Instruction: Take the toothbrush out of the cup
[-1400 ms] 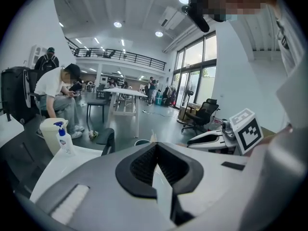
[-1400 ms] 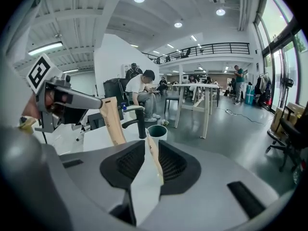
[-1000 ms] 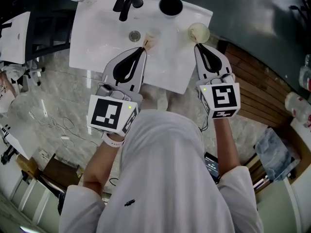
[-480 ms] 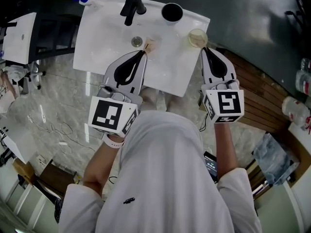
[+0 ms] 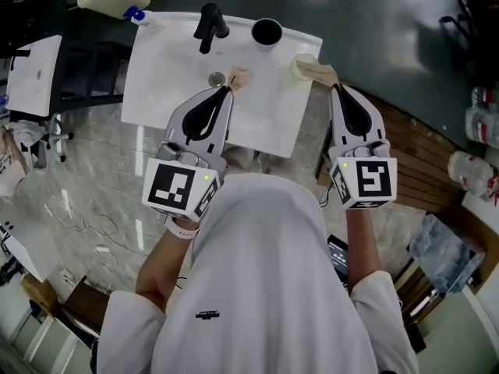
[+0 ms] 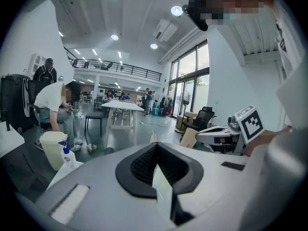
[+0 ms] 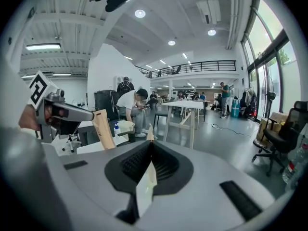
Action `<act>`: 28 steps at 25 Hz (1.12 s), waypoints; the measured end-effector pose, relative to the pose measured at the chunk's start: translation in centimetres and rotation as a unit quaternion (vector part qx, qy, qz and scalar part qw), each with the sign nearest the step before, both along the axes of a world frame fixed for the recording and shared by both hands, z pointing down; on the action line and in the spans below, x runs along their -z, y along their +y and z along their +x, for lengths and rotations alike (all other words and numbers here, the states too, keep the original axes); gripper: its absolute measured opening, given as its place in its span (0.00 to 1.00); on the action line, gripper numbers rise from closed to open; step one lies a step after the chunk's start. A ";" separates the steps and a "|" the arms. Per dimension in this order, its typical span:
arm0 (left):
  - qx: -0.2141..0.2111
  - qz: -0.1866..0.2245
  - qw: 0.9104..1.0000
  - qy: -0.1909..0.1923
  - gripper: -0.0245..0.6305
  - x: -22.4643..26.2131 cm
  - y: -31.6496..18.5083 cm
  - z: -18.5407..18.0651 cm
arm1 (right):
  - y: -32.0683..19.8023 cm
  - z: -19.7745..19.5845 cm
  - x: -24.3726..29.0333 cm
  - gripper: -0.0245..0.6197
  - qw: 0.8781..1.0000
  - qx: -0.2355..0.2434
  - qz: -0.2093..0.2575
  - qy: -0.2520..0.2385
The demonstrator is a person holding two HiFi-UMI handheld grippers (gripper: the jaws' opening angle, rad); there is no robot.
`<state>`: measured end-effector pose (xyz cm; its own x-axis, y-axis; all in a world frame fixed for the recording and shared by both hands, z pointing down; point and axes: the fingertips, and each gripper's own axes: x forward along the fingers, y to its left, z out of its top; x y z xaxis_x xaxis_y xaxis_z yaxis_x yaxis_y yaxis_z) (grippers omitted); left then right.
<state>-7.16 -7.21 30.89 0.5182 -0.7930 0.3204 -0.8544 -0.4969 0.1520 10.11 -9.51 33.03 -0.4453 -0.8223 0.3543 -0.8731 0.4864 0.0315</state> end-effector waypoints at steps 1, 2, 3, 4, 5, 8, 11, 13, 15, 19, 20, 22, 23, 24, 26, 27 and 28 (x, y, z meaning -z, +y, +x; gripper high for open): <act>-0.001 0.004 1.000 0.001 0.04 0.4 0.2 0.0 | 0.3 0.2 0.5 0.05 1.000 -0.003 0.004 0.000; -0.003 0.007 1.000 0.001 0.04 0.7 0.3 0.0 | 0.5 0.5 1.1 0.05 1.000 -0.007 0.008 -0.001; -0.005 0.011 1.000 0.002 0.04 1.0 0.5 0.0 | 0.7 0.7 1.6 0.05 1.000 -0.012 0.012 -0.002; -0.007 0.014 1.000 0.002 0.04 1.3 0.7 0.0 | 1.0 0.9 2.0 0.05 1.000 -0.016 0.016 -0.003; -0.009 0.016 1.000 0.002 0.04 1.5 0.9 0.0 | 1.3 1.1 2.4 0.05 1.000 -0.020 0.019 -0.005; -0.013 0.020 1.000 0.004 0.04 1.9 1.6 -0.1 | 2.3 1.5 3.7 0.05 0.999 -0.032 0.026 -0.009; -0.016 0.024 1.000 0.003 0.04 2.3 2.0 -0.4 | 3.0 1.7 4.5 0.05 0.999 -0.039 0.032 -0.013; -0.018 0.025 1.000 0.004 0.04 2.5 2.0 -0.5 | 3.4 1.8 4.7 0.05 0.998 -0.042 0.033 -0.012; -0.020 0.026 0.999 0.004 0.04 2.7 2.2 -0.6 | 3.8 2.0 4.7 0.05 0.999 -0.043 0.031 -0.010; -0.023 0.028 0.999 0.003 0.04 2.8 2.4 -0.7 | 4.4 2.3 4.4 0.05 0.999 -0.045 0.026 -0.010; -0.023 0.029 0.999 0.003 0.04 2.9 2.4 -0.7 | 4.5 2.4 4.4 0.05 0.999 -0.045 0.025 -0.009; -0.023 0.029 0.999 0.003 0.04 2.9 2.5 -0.6 | 4.8 2.6 4.4 0.05 0.999 -0.044 0.024 -0.008; -0.023 0.029 0.999 0.003 0.04 2.9 2.5 -0.5 | 4.9 2.7 4.3 0.05 0.999 -0.044 0.023 -0.008; -0.023 0.029 0.999 0.003 0.04 2.9 2.6 -0.4 | 5.0 2.7 4.3 0.05 0.999 -0.044 0.023 -0.009; -0.023 0.029 0.999 0.002 0.04 2.9 2.6 -0.3 | 5.0 2.8 4.1 0.05 0.999 -0.044 0.023 -0.008; -0.023 0.029 0.999 0.003 0.04 2.9 2.6 -0.2 | 5.0 2.8 4.0 0.05 0.999 -0.043 0.022 -0.007; -0.023 0.029 0.999 0.003 0.04 2.9 2.6 -0.1 | 4.9 2.9 3.9 0.05 0.999 -0.043 0.021 -0.005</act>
<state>-7.31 -4.58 27.96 0.5565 -0.7856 0.2707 -0.8295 -0.5440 0.1265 12.98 -4.57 29.14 -0.3751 -0.8722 0.3138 -0.9124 0.4072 0.0412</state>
